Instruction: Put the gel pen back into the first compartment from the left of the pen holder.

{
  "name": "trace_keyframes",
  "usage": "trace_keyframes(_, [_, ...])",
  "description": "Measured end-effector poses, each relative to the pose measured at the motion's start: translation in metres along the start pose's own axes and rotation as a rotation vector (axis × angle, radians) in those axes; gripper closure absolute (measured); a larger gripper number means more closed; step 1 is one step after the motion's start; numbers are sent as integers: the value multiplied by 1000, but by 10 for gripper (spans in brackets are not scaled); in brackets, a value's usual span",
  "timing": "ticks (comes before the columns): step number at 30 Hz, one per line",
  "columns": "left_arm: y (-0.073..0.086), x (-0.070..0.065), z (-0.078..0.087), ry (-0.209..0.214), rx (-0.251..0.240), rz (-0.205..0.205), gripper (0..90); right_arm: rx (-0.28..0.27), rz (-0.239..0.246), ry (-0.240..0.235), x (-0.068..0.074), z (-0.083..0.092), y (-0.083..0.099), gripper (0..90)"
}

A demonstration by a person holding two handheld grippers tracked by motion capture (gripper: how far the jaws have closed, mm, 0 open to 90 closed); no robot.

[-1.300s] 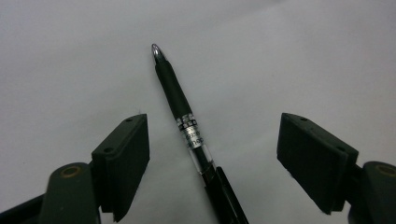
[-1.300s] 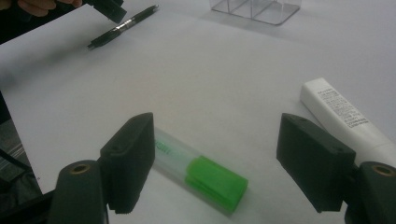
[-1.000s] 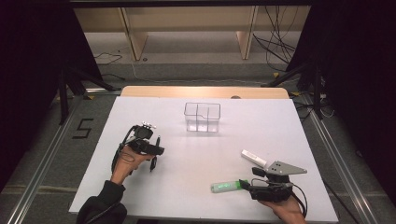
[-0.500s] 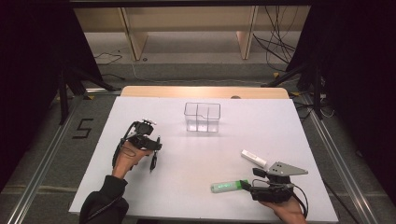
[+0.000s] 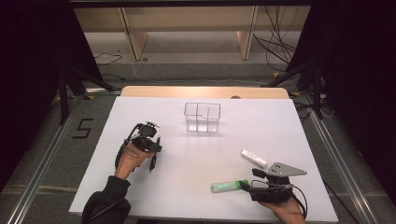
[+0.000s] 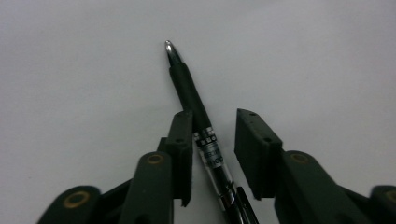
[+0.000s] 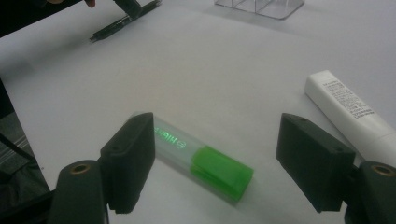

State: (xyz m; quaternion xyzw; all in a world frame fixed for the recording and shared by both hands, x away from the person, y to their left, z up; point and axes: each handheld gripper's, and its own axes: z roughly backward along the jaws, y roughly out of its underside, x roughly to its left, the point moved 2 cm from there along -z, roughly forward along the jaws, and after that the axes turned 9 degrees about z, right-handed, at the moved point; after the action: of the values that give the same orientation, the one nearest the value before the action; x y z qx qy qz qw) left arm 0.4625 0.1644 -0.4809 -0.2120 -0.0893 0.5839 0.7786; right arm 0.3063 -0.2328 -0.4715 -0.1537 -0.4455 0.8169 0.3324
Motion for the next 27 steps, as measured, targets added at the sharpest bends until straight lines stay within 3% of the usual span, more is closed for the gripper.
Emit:
trace_keyframes(6, [4,3,-4,-44,5,-9,724,4,3,4,0,0,0,292])
trace_keyframes(14, [5,-1,-5,-48,4,-19,776,6,2,5,1,-1,0,293])
trace_keyframes(27, [3,2,-4,-33,21,-26,787,3,1,5,0,0,0,295])
